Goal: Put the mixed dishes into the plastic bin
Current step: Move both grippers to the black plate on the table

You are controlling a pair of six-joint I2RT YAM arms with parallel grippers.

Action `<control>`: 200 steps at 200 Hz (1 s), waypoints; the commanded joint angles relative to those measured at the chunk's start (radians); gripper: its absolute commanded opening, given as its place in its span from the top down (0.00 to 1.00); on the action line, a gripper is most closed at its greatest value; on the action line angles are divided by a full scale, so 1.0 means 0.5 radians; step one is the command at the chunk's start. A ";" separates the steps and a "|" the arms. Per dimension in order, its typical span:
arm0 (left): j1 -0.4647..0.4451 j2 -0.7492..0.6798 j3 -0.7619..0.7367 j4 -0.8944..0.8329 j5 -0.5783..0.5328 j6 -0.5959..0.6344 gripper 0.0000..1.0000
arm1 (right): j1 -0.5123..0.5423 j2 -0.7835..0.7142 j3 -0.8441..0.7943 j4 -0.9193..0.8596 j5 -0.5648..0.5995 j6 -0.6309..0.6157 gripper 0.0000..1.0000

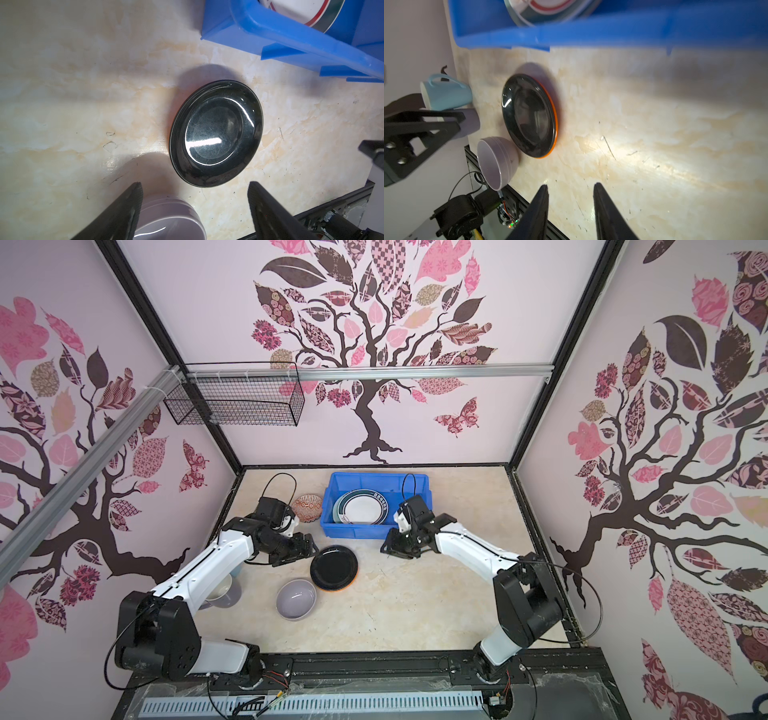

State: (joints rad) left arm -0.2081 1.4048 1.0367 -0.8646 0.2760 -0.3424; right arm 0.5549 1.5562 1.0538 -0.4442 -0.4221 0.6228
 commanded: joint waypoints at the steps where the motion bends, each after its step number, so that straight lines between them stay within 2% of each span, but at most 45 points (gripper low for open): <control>1: 0.003 0.013 -0.056 0.043 -0.013 0.017 0.23 | 0.131 -0.151 -0.125 0.185 0.081 0.175 0.62; 42: -0.021 0.125 -0.096 0.103 -0.042 0.010 0.30 | 0.315 -0.128 -0.241 0.339 0.116 0.298 0.63; 86: -0.026 0.260 -0.131 0.191 -0.099 0.019 0.32 | 0.323 -0.001 -0.171 0.379 0.084 0.278 0.63; 133: -0.034 0.452 -0.034 0.234 -0.086 0.011 0.32 | 0.323 0.053 -0.121 0.343 0.086 0.192 0.62; 200: -0.251 0.633 -0.014 0.323 -0.042 -0.078 0.33 | 0.292 -0.008 -0.226 0.353 0.071 0.160 0.60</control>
State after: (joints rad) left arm -0.2924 1.6993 0.9989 -0.7353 0.2379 -0.3538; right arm 0.7132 1.5658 0.9588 -0.2642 -0.3862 0.7197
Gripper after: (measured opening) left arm 0.676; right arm 0.406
